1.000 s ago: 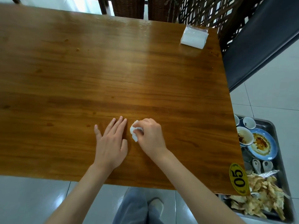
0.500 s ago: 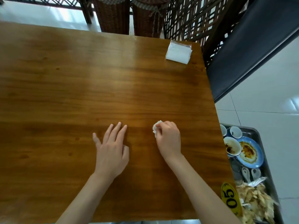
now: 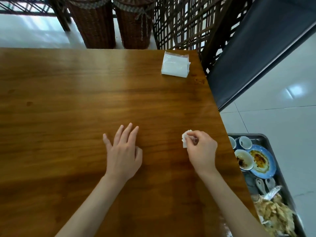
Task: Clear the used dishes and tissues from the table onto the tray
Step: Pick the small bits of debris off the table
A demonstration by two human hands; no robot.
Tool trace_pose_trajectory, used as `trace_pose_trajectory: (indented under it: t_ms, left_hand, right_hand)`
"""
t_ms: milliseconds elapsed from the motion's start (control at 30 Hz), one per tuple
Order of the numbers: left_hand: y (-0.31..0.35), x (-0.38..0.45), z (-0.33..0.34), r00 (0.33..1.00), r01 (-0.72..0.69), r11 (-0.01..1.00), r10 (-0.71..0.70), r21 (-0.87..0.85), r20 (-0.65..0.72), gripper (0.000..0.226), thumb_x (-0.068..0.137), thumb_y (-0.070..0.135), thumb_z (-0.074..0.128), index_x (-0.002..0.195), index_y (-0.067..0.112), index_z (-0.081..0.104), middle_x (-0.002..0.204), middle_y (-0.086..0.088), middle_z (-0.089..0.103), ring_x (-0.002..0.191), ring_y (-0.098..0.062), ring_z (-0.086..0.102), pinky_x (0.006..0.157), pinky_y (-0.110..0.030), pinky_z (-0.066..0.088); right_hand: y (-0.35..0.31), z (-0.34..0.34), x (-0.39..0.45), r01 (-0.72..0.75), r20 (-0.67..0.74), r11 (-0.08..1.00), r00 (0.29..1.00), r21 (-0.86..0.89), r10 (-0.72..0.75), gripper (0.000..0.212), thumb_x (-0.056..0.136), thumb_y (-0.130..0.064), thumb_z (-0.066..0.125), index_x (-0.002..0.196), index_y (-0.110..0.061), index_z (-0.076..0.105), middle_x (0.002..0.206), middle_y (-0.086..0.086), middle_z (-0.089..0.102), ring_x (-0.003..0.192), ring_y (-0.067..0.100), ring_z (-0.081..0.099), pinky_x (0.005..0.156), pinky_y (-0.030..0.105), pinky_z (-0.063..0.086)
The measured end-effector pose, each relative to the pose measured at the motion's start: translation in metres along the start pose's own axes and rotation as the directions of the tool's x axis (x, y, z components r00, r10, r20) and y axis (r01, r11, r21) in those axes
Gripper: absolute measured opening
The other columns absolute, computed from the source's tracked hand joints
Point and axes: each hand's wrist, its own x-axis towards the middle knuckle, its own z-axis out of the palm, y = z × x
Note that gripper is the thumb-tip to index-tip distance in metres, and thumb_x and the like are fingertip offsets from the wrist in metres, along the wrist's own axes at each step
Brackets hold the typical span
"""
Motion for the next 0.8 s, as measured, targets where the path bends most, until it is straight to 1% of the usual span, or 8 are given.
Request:
trace_pose_trajectory:
  t_ms: [133,233,300,400,467,600,733,800]
  left_hand:
    - [0.006,0.031,0.004,0.999,-0.04,0.999,0.04,0.004,-0.01,0.056,0.084,0.032,0.042,0.138,0.019,0.042,0.145,-0.006,0.041,0.139,-0.028,0.029,0.105,-0.058,0.001]
    - [0.011,0.051,0.01,0.998,-0.048,0.999,0.048,0.013,-0.029,0.056,0.085,0.034,0.042,0.139,0.019,0.04,0.146,-0.007,0.04,0.139,-0.029,0.029,0.106,-0.056,0.002]
    - [0.014,0.062,0.012,0.999,-0.038,0.999,0.038,0.017,-0.039,0.057,0.086,0.037,0.04,0.14,0.019,0.04,0.147,-0.007,0.039,0.138,-0.03,0.029,0.107,-0.054,0.004]
    - [0.018,0.074,0.018,0.999,-0.016,1.0,0.017,0.019,-0.028,0.056,0.089,0.038,0.043,0.141,0.018,0.039,0.147,-0.008,0.039,0.138,-0.03,0.029,0.11,-0.055,0.01]
    - [0.02,0.077,0.021,1.0,-0.005,0.999,0.006,0.042,-0.022,0.055,0.089,0.039,0.046,0.14,0.017,0.04,0.146,-0.009,0.039,0.138,-0.031,0.03,0.11,-0.056,0.015]
    - [0.023,0.077,0.021,1.0,0.021,0.998,-0.019,0.058,-0.024,0.058,0.086,0.042,0.039,0.138,0.016,0.045,0.144,-0.009,0.043,0.135,-0.031,0.034,0.11,-0.056,0.017]
    - [0.024,0.077,0.019,0.999,0.031,0.998,-0.03,0.054,-0.026,0.057,0.085,0.041,0.041,0.136,0.016,0.047,0.143,-0.009,0.045,0.135,-0.031,0.036,0.109,-0.056,0.018]
    - [0.024,0.078,0.018,0.999,0.039,0.998,-0.038,0.043,-0.027,0.057,0.085,0.04,0.043,0.136,0.016,0.048,0.142,-0.009,0.046,0.134,-0.032,0.037,0.109,-0.057,0.018]
  right_hand:
    - [0.008,-0.001,0.029,-0.036,-0.024,0.999,0.999,0.011,0.036,0.013,0.087,-0.013,0.065,0.097,-0.009,0.071,0.092,0.002,0.07,0.086,0.012,0.062,0.077,0.029,0.054]
    - [0.012,0.005,0.05,-0.061,-0.039,0.998,0.997,0.02,0.061,0.015,0.088,-0.015,0.063,0.101,-0.011,0.07,0.097,0.003,0.069,0.089,0.009,0.059,0.077,0.024,0.051]
    - [0.014,0.008,0.064,-0.073,-0.044,0.997,0.996,0.016,0.074,0.017,0.089,-0.016,0.061,0.103,-0.011,0.069,0.101,0.004,0.068,0.093,0.011,0.059,0.077,0.022,0.049]
    - [0.02,0.011,0.087,-0.08,-0.068,0.997,0.994,0.003,0.08,0.018,0.09,-0.015,0.06,0.105,-0.01,0.068,0.103,0.004,0.068,0.096,0.016,0.061,0.079,0.025,0.05]
    - [0.025,0.012,0.105,-0.081,-0.084,0.997,0.993,0.0,0.081,0.018,0.091,-0.016,0.059,0.105,-0.01,0.068,0.103,0.005,0.068,0.094,0.016,0.062,0.078,0.024,0.049]
    - [0.031,0.017,0.142,-0.083,-0.088,0.997,0.993,0.003,0.083,0.019,0.092,-0.016,0.056,0.105,-0.009,0.068,0.105,0.007,0.068,0.097,0.018,0.062,0.082,0.027,0.049]
    - [0.029,0.025,0.175,-0.097,-0.086,0.995,0.992,-0.006,0.096,0.02,0.093,-0.015,0.055,0.108,-0.008,0.067,0.109,0.008,0.067,0.1,0.018,0.061,0.081,0.019,0.041]
    - [0.026,0.031,0.184,-0.147,-0.113,0.989,0.983,0.01,0.147,0.021,0.093,-0.013,0.054,0.109,-0.007,0.067,0.108,0.009,0.067,0.101,0.019,0.06,0.077,0.018,0.038]
